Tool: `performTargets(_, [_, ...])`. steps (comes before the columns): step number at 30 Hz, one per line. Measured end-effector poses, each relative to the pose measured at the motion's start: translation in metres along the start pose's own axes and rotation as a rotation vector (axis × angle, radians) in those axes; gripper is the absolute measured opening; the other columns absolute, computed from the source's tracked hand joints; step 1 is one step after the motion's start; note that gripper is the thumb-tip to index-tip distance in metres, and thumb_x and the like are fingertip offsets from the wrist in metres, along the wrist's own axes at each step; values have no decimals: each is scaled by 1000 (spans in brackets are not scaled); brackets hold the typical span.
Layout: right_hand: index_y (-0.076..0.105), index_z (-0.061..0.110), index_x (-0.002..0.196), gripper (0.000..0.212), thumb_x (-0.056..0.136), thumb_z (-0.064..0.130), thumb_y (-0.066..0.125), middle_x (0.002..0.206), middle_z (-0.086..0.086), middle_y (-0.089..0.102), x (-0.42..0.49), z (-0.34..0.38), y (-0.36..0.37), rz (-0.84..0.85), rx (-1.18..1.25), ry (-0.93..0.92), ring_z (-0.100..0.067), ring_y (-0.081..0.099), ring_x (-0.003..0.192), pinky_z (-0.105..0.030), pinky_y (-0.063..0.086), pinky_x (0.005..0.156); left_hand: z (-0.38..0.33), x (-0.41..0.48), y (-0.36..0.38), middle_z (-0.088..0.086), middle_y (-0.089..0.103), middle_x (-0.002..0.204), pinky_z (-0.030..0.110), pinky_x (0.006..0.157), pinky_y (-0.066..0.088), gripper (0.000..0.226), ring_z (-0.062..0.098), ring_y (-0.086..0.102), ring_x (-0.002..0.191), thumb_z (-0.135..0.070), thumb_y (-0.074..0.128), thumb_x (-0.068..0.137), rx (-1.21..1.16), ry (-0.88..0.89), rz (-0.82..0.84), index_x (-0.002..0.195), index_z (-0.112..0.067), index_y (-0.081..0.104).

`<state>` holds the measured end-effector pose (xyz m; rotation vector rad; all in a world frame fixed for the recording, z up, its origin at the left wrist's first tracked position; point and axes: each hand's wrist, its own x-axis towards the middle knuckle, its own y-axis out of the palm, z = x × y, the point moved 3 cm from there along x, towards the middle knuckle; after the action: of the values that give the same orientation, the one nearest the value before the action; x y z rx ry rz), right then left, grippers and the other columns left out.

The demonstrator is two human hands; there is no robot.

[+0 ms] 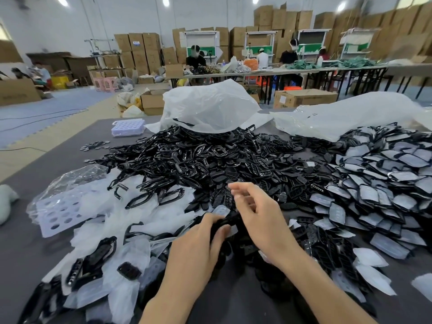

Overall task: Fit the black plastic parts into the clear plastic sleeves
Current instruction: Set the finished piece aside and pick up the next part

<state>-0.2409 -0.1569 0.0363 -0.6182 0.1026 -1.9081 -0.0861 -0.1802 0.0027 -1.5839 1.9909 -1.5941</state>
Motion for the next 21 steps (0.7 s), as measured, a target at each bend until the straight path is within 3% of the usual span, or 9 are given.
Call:
performTargets(3, [63,33,127,29,103,20,52,109,13,64,43,26,28,70,-81,-62,-2,58,92,-13,47,83,2,1,2,-15,56,68,28,56,43,31,9,56,68,-67,20,95,26,-45,23,93,-40,35])
performTargets(5, [57,26,138,35,104,22,50,121,3,63,70,39,54,139,-176,-74,-8,59,102,-26,49,93,2,2,3,-12,52,66,30,55,44,31,10,55,65,-65,22,95,50,-73,36,90,-37,35])
performTargets(9, [48,19,148,45,105,31,48,139,-11,55,105,36,101,312,-418,2,-28,58,120,-40,47,98,3,3,3,-7,51,68,33,54,45,30,15,56,64,-56,34,98,49,-87,79,103,-29,46])
performTargets(11, [57,13,136,38,105,33,49,130,-12,57,109,28,117,370,-556,15,-33,58,116,-39,46,89,5,5,1,-8,46,69,31,54,40,27,16,55,65,-50,40,99,78,-86,108,111,-26,47])
performTargets(13, [63,12,109,25,105,33,50,107,-7,53,108,22,123,312,-613,-17,-34,60,103,-37,42,76,7,5,1,-9,44,72,29,54,35,28,16,53,66,-48,40,100,114,-92,137,113,-24,45])
performTargets(17, [46,17,71,37,103,34,49,73,2,52,98,19,105,188,-490,-11,-28,53,74,-36,38,66,5,5,0,-8,55,76,31,56,40,37,17,60,71,-56,23,96,82,-84,113,103,-27,45])
performTargets(19, [51,13,67,41,101,35,52,64,1,57,89,18,80,121,-345,42,-25,54,66,-37,41,64,4,4,0,-7,59,79,33,61,45,46,17,61,73,-59,11,92,115,-81,93,96,-28,45])
performTargets(21, [69,17,78,33,100,35,54,72,1,71,74,13,44,30,-181,118,-20,64,70,-36,48,70,4,3,0,-7,58,75,34,61,47,43,17,59,70,-58,11,95,107,-71,61,86,-29,41])
